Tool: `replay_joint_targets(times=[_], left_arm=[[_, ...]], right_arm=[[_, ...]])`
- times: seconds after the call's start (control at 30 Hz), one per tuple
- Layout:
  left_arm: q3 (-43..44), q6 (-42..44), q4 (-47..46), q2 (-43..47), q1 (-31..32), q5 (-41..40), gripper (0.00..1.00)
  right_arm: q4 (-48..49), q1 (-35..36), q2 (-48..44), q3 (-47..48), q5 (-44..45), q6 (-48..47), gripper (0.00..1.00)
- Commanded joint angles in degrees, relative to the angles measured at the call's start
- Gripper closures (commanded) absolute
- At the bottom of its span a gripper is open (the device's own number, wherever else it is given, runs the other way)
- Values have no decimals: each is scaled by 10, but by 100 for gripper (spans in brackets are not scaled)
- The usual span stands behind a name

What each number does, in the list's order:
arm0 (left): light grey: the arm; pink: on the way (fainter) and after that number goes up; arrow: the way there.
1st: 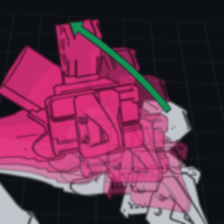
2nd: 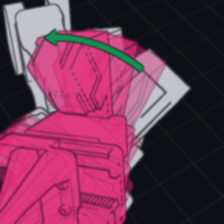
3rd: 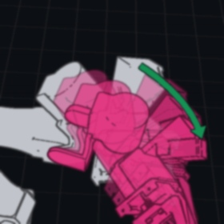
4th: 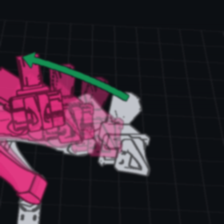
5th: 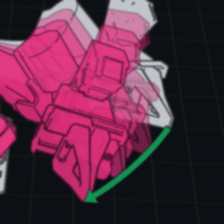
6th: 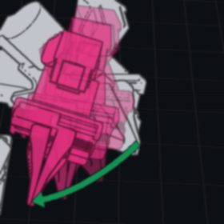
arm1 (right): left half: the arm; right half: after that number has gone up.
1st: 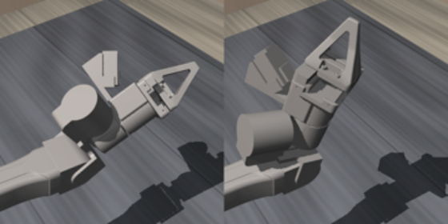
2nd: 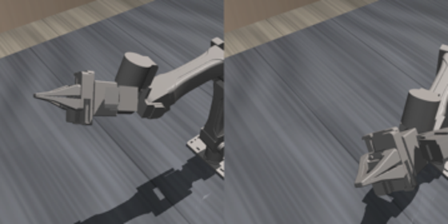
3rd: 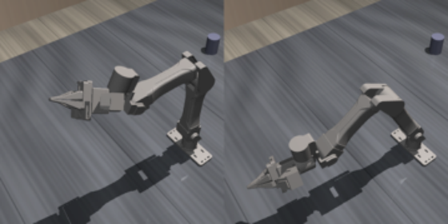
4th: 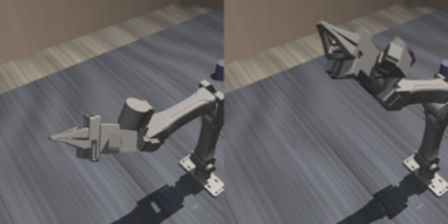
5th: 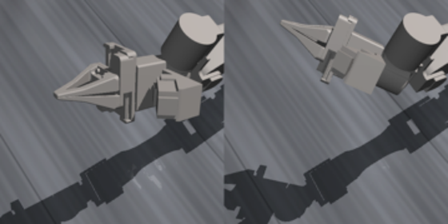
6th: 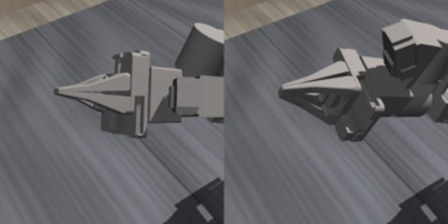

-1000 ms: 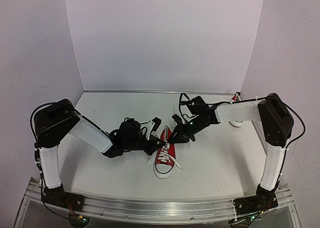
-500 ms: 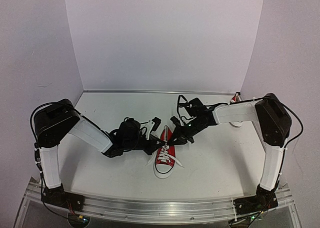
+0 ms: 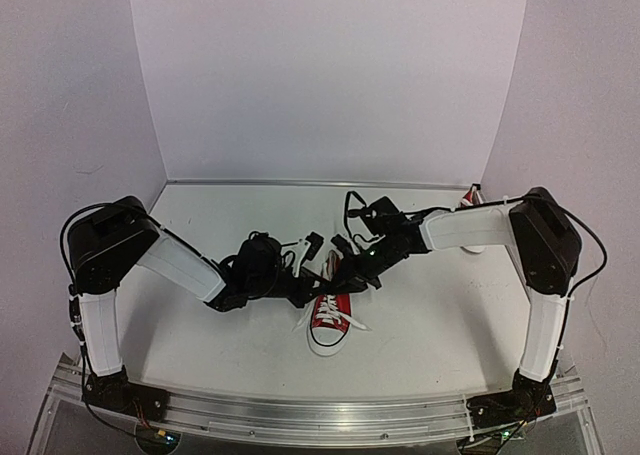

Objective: Tie the shoes

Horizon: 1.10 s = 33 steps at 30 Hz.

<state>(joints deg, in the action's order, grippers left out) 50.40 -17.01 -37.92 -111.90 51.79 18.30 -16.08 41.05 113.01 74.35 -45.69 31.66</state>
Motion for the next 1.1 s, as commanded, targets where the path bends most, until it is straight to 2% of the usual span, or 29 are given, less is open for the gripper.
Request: replay_joint_targets(times=[0.0,0.2,0.57,0.93,1.07], left_arm=[[27,0,-7,-9,-2,21,100],[0,-8,-12,-3,-4,5,100],[11,-10,-18,3,-4,47,100],[17,-53,-67,-20,-5,67,100],[14,-86,-102,-44,-8,70,100]], right_arm=[[6,7,-36,16,0,-1,100],[6,2,-48,9,14,2,100],[5,-11,-59,0,44,15,100],[5,-11,-67,-15,15,10,100],[5,-11,-67,-22,3,10,92]])
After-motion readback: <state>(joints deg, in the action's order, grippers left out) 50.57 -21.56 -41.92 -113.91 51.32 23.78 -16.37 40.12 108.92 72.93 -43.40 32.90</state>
